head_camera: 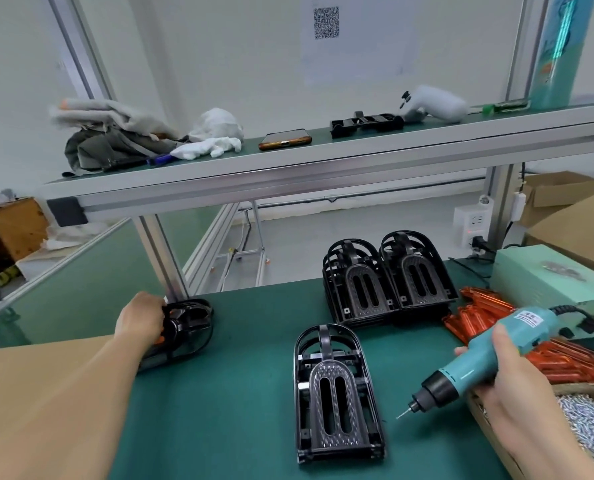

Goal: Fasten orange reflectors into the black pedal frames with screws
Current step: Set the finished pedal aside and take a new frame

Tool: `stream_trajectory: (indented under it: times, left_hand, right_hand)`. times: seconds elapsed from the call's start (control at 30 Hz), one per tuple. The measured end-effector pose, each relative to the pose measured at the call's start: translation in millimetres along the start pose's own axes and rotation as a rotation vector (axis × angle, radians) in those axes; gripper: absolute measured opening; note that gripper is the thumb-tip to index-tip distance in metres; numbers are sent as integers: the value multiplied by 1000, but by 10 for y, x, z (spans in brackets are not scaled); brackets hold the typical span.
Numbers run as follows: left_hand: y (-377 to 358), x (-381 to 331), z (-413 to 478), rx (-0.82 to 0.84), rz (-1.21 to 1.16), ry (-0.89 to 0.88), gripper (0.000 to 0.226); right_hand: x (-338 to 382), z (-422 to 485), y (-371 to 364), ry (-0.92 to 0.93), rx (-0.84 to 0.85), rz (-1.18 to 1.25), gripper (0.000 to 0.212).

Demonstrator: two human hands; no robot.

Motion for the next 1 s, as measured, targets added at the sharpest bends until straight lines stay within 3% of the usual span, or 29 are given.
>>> stream_trajectory:
  times: [0.23,0.37,0.53,0.7,0.87,1.0]
  left_hand:
    - [-171,65,52,123,29,-22,26]
    - [-147,-26,-169,37,-79,-55,43]
    - [-254,-47,-608,209,-62,-33,66]
    - [-258,55,-628,107,-105,-24,57]
    - [-347,122,-606,94,-94,16,59]
    - [-269,-136,-730,-89,-143,17,64]
  right_hand:
    - [24,7,-26,-28,-7,-33,31]
    - [41,6,21,-20,-13,-13,30]
    - [25,8,62,-35,-24,23,32]
    - [-21,22,2,-79,-26,29,46]
    - [-27,9,-49,-35,-28,41,39]
    - [-22,12,-10,-33,-28,44,38]
Point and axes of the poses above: each hand's wrist, its own z-axis towards the middle knuckle, its own y-axis out of the back of the hand, x = y × z, the point moved 3 cm from there along z, towards the middle knuckle, and after that the axes turned 1 degree about z, right-handed, at the moved point
